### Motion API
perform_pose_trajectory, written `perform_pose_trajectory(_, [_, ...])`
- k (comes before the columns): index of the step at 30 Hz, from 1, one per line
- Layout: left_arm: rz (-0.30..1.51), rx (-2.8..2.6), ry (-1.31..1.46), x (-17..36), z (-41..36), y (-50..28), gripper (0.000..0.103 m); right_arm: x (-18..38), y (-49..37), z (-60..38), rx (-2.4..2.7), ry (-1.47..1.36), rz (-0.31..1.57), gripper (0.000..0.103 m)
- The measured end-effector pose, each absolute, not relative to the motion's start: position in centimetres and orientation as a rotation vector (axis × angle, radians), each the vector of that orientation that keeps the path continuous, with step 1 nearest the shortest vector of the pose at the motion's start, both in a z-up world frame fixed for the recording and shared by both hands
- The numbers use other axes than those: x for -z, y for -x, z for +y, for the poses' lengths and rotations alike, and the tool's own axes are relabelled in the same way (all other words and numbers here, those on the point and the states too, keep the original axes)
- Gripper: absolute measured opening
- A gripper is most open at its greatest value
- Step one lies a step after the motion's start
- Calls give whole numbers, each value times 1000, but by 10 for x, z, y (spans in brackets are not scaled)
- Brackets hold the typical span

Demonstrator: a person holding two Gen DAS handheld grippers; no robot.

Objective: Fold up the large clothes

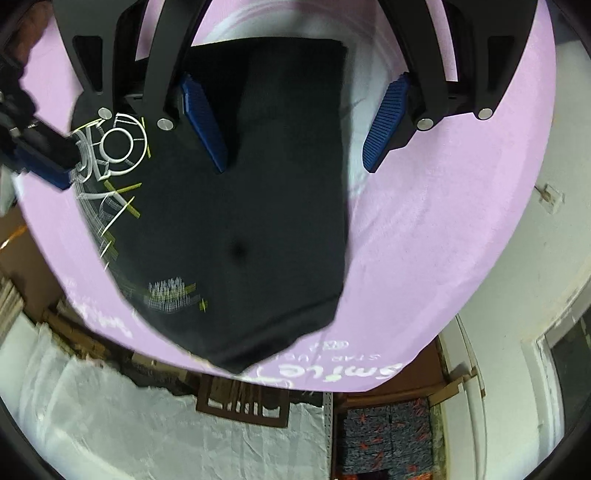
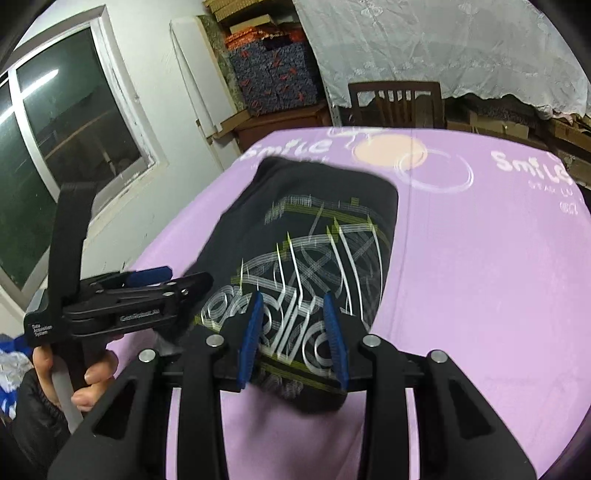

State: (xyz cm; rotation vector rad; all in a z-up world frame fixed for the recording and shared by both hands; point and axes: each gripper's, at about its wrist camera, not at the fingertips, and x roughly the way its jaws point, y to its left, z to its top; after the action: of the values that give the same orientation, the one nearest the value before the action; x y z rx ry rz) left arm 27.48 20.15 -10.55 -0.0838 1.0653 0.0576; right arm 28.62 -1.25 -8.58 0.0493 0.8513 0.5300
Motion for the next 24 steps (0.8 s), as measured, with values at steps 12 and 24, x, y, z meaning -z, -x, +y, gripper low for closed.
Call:
perform_pose_trajectory(12, [1105, -63, 129, 132, 208, -272, 78, 161, -310, -55, -660, -451, 1036, 72])
perform_pose_trajectory(24, [1012, -50, 216, 77, 253, -291, 78, 114, -311, -83, -669, -512, 939, 86])
